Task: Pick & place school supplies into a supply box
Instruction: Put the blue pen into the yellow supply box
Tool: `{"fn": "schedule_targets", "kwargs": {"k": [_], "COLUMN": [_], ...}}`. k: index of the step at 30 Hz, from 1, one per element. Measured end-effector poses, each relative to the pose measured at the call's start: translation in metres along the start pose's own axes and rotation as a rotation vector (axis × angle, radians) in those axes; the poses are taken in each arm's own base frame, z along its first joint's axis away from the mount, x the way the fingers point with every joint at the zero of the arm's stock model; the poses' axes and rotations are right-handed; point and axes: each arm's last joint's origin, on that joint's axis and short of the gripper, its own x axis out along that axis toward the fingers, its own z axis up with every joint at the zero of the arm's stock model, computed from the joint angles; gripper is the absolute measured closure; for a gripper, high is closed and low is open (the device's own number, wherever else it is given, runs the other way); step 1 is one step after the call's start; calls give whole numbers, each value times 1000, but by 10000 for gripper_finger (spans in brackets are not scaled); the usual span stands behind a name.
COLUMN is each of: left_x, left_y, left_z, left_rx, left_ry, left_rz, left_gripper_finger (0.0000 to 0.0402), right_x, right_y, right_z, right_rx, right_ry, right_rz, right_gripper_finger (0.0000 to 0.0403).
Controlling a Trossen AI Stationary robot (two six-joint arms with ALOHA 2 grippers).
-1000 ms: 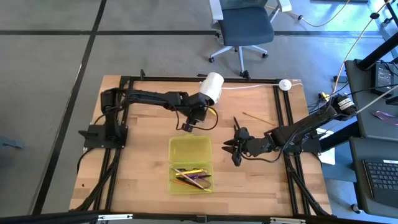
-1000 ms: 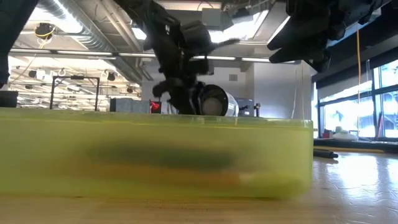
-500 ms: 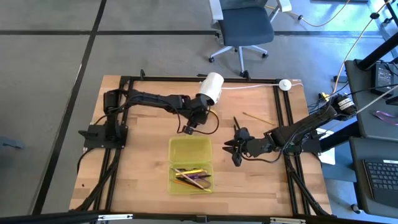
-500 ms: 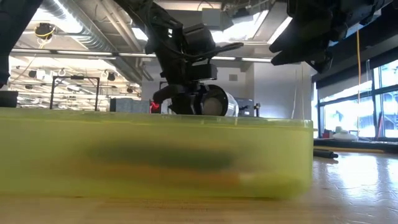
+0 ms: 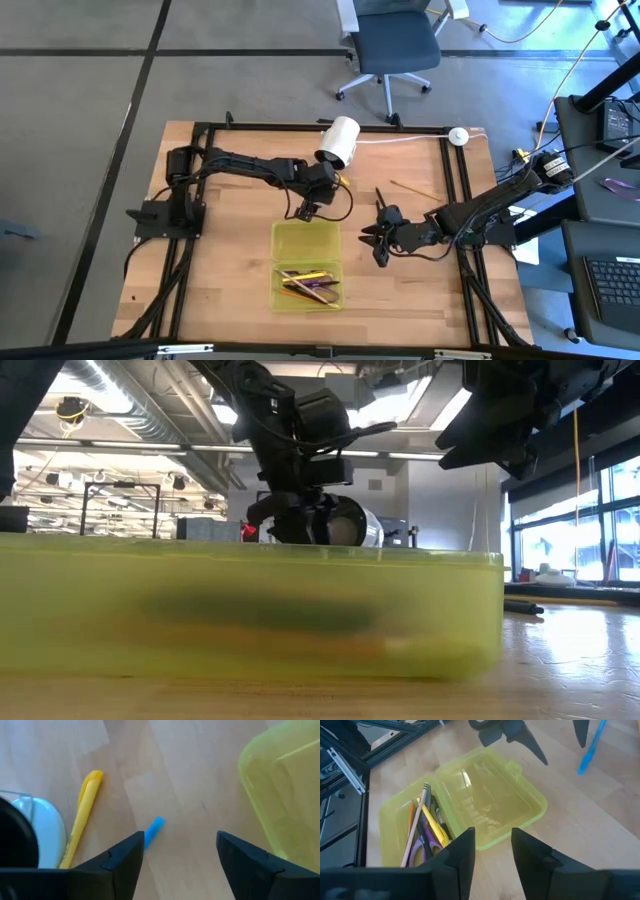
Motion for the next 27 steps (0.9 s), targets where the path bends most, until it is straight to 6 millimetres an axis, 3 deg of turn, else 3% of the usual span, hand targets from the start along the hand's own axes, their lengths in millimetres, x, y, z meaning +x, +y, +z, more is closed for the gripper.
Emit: {"fn": "schedule_targets", "kwargs": {"k": [9, 17, 27], "left_x": [14, 41, 47], "left_y": [7, 2, 17], "left_z": [-2, -6, -18], "left_rx": [32, 86, 24], "left_ry": [-10, -15, -18], "left_rz": [28, -32, -49], "left_gripper_finger": [179, 205, 237], "right_x": [0, 0, 0], "right_y": [0, 0, 0], "right_z": [0, 0, 0], "right_rx": [2, 25, 26], "right_ry": [-1, -1, -1], "right_rz": [2, 4, 4], "right_gripper_finger": [271, 271, 271]}}
